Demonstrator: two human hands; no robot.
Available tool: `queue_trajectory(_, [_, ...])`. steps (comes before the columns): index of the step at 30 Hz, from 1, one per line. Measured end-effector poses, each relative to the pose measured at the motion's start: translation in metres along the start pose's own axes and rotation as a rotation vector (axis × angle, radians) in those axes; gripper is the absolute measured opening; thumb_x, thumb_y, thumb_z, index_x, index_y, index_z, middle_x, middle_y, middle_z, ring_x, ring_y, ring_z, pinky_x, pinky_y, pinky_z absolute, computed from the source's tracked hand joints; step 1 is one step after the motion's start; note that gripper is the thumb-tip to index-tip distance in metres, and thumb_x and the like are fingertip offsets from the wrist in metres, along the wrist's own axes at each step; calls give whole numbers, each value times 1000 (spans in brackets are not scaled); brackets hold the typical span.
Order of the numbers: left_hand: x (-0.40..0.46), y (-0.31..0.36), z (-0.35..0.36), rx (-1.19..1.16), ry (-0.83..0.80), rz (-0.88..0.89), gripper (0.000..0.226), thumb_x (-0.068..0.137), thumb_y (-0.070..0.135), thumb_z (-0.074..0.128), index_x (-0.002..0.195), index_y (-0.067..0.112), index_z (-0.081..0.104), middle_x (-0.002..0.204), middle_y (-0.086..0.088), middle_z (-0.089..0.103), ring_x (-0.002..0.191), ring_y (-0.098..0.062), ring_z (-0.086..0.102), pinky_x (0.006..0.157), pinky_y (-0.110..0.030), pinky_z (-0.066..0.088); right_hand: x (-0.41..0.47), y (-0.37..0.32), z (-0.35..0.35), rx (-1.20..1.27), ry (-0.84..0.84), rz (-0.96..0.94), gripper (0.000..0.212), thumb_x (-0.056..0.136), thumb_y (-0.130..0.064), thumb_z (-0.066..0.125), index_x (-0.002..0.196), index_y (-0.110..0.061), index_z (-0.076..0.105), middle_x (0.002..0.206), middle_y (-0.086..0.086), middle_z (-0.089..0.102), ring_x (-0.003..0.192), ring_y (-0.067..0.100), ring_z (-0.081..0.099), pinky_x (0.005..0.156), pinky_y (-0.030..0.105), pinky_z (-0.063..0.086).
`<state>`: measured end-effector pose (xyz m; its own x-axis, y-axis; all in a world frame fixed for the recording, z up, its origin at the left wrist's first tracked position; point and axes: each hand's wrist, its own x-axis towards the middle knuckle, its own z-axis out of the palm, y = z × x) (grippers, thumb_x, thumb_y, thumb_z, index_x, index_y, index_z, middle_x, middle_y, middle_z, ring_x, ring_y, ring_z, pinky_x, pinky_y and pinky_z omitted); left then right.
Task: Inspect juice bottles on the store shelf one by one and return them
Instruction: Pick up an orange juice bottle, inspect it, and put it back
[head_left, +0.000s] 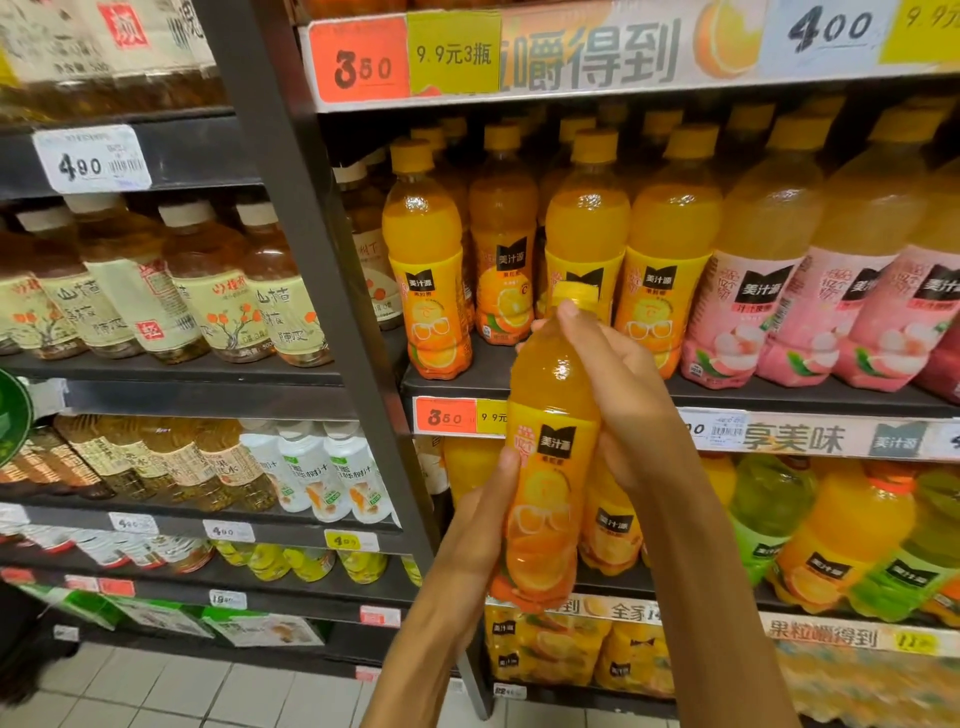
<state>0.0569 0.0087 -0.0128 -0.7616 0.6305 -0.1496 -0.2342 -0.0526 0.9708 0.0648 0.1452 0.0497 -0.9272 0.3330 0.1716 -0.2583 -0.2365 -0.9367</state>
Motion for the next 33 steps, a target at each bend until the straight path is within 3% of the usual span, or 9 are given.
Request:
queue_trajectory(3, [-4, -1, 1, -141, -13, -17, 48, 65, 71, 53, 92, 38, 75, 93, -6, 75, 82, -21, 73, 66, -32, 58, 1, -3, -1, 3, -78, 51, 38, 75, -57, 60, 83, -23, 74, 84, 0, 74, 79, 13, 72, 67, 24, 58])
queue_trajectory(6, [-10, 2, -1, -316, -113, -71, 77, 73, 70, 57, 119, 8, 64, 93, -20, 70, 73, -31, 69, 63, -38, 56, 4, 0, -4, 157, -88, 105, 37, 77, -53, 59, 92, -23, 76, 98, 6, 75, 97, 21, 71, 76, 32, 59])
queue_trajectory(8, [-14, 2, -2, -399, -238, -103, 80, 75, 67, 58, 120, 1, 59, 89, -22, 67, 71, -31, 67, 65, -39, 56, 4, 6, -2, 290, -116, 149, 44, 80, -53, 58, 103, -18, 73, 107, 12, 73, 103, 28, 69, 85, 41, 58])
queue_trajectory(11, [-16, -2, -3, -447, -368, -166, 78, 79, 68, 53, 115, -1, 59, 90, -20, 66, 76, -29, 67, 71, -39, 55, 2, 11, 0, 404, -165, 139, 43, 76, -49, 60, 97, -15, 77, 102, 11, 74, 93, 25, 72, 74, 38, 59])
queue_trajectory(17, [-14, 4, -8, -175, -212, -62, 74, 62, 75, 64, 119, 27, 66, 121, -14, 66, 112, -29, 62, 96, -40, 50, 4, 5, -10, 154, -73, 59, 28, 80, -46, 62, 82, -23, 79, 91, 8, 75, 83, 23, 73, 68, 34, 59])
queue_trajectory(21, [-18, 3, -6, -86, -192, -58, 71, 54, 78, 67, 107, 32, 71, 103, -11, 73, 93, -24, 70, 78, -30, 56, 1, 7, -11, 85, -59, 62, 32, 74, -55, 64, 82, -28, 78, 94, 9, 75, 89, 26, 72, 72, 35, 60])
queue_trajectory(24, [-23, 5, -5, -232, -198, -94, 81, 60, 74, 66, 118, 18, 65, 103, -19, 71, 85, -28, 71, 74, -36, 56, 0, 8, -8, 117, -67, 80, 31, 79, -50, 63, 85, -23, 78, 100, 12, 73, 100, 30, 69, 87, 44, 54])
queue_trajectory(27, [-29, 7, -4, -477, -292, -167, 74, 75, 64, 56, 121, 6, 62, 99, -21, 69, 81, -31, 70, 72, -41, 56, 1, 10, -1, 248, -82, 146, 38, 77, -46, 64, 98, -15, 71, 102, 13, 74, 98, 29, 71, 85, 43, 56])
queue_trajectory(33, [-44, 20, -4, -730, -455, -180, 81, 74, 48, 73, 134, 1, 49, 115, -26, 62, 106, -36, 61, 99, -53, 44, 1, 15, 10, 369, -38, 359, 65, 72, -52, 64, 119, -8, 63, 101, 16, 73, 88, 25, 73, 70, 36, 60])
